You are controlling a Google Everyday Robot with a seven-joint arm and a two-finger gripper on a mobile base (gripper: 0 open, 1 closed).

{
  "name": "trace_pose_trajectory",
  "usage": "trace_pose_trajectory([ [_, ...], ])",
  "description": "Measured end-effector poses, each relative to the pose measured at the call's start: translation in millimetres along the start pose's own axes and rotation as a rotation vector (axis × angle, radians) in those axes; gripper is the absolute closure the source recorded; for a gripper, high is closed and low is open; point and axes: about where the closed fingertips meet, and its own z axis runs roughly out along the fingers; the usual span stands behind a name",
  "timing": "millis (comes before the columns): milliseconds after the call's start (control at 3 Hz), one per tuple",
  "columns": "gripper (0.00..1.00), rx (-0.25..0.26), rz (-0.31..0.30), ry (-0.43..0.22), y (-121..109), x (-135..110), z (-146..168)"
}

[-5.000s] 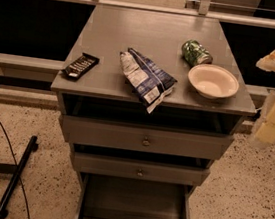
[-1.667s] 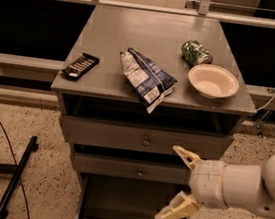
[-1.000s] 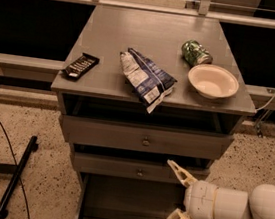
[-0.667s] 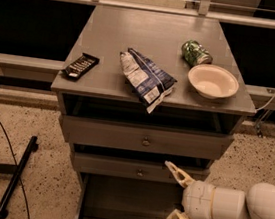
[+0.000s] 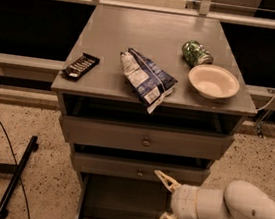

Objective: Close bottom drawer

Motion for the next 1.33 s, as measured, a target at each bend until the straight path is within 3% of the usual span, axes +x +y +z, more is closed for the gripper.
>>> trace_pose_trajectory([
  [667,0.0,-0.107,0.053,0.061,50,99,87],
  [1000,0.0,-0.083,0.079,0.09,78,162,117],
  [1333,0.0,-0.06,0.11,0.085,98,200,134],
])
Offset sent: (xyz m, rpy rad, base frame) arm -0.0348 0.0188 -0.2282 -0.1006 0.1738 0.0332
